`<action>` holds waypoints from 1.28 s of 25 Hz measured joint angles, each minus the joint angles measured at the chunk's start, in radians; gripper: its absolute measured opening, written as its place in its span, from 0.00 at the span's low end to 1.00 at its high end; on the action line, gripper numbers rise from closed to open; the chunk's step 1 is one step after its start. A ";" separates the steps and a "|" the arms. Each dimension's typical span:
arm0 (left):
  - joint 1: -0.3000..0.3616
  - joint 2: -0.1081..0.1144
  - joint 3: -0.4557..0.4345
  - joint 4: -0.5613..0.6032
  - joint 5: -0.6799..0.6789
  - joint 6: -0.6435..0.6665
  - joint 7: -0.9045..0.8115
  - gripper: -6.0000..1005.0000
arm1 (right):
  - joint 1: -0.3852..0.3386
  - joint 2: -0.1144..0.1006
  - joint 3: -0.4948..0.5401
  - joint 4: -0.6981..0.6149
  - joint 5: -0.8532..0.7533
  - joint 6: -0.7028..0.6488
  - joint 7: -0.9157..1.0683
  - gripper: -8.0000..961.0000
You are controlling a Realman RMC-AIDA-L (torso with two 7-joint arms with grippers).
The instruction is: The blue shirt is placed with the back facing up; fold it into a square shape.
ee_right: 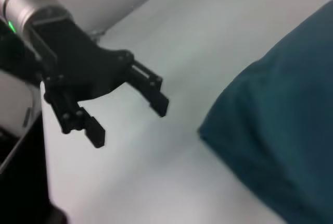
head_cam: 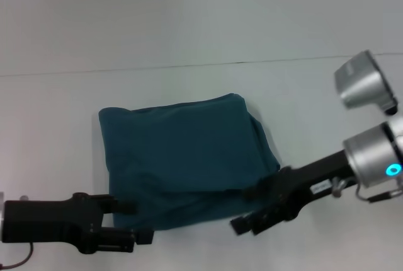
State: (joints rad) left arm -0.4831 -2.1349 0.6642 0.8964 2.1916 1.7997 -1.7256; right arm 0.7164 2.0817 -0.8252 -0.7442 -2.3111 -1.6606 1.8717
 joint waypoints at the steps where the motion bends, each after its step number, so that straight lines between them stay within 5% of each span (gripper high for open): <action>1: -0.003 -0.002 0.007 -0.002 -0.001 0.004 -0.002 0.82 | 0.001 0.006 -0.006 0.017 0.010 0.007 0.000 0.92; 7: -0.012 -0.026 0.065 -0.005 -0.001 -0.017 -0.002 0.82 | -0.005 0.008 -0.003 0.110 0.077 0.063 -0.003 0.98; 17: -0.037 -0.023 0.085 -0.050 0.002 -0.160 -0.055 0.82 | -0.013 0.004 -0.010 0.109 0.086 0.046 -0.009 1.00; 32: -0.045 -0.021 0.086 -0.050 0.005 -0.169 -0.051 0.82 | -0.023 -0.008 -0.002 0.098 0.087 0.032 -0.009 0.99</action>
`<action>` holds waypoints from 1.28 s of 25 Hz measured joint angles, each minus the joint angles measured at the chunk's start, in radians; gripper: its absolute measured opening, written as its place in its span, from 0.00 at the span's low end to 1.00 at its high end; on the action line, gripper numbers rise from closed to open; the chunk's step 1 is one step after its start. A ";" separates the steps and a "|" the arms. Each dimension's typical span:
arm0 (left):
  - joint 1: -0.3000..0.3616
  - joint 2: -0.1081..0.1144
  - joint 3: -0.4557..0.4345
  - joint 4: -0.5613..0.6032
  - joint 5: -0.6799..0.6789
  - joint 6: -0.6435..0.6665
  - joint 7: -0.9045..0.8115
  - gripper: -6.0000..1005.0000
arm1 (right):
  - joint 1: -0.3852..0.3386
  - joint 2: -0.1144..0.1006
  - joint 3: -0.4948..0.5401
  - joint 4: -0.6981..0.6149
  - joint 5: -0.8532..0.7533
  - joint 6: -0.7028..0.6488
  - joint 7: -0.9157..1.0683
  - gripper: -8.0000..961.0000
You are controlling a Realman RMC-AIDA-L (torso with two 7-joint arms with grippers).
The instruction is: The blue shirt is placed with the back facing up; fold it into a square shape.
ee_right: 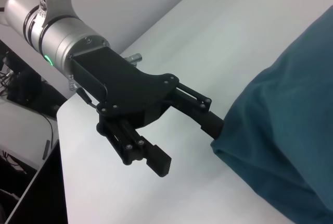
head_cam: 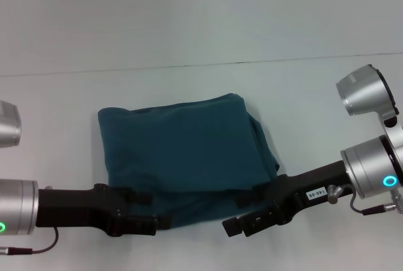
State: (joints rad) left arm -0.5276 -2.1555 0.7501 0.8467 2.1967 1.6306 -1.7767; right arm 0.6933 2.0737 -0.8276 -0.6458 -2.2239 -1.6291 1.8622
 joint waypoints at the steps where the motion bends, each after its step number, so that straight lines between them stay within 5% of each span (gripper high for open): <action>1: 0.000 0.000 0.000 0.000 0.000 0.000 0.000 0.82 | 0.000 0.000 0.000 0.000 0.000 0.000 0.000 0.99; 32: 0.001 0.002 0.000 0.002 -0.003 0.008 0.002 0.82 | 0.003 0.000 0.002 0.000 0.002 -0.002 0.007 0.99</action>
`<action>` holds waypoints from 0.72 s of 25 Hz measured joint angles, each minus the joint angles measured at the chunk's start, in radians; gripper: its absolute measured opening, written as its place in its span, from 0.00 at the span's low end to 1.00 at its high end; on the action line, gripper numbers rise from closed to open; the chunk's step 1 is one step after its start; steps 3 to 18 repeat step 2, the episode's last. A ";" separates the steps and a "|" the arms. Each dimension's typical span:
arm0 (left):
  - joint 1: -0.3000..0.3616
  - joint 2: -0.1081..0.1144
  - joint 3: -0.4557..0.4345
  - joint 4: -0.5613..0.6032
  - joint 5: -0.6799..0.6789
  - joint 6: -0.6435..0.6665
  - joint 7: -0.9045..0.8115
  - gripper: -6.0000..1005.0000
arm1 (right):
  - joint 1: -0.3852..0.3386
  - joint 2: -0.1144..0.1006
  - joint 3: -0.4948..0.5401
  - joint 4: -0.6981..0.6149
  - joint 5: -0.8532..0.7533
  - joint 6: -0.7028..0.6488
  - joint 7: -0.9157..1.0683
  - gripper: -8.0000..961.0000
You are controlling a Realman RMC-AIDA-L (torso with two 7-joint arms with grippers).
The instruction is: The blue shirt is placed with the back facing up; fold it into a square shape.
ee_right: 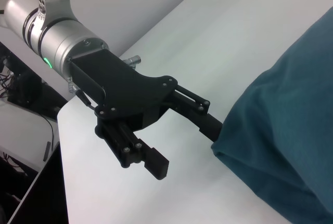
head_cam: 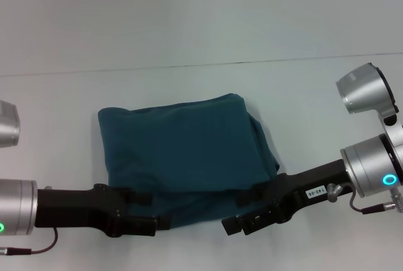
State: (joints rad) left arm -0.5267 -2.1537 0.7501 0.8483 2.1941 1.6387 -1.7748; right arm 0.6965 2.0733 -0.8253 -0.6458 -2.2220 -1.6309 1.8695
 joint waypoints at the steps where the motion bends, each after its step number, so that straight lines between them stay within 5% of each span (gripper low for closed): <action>1: 0.000 0.000 0.000 0.000 0.000 0.000 0.000 0.82 | 0.000 0.000 0.000 0.000 0.000 0.000 0.000 0.99; 18: 0.000 0.000 0.000 0.000 0.000 0.001 0.000 0.82 | 0.000 0.000 0.000 0.000 0.000 -0.001 0.001 0.99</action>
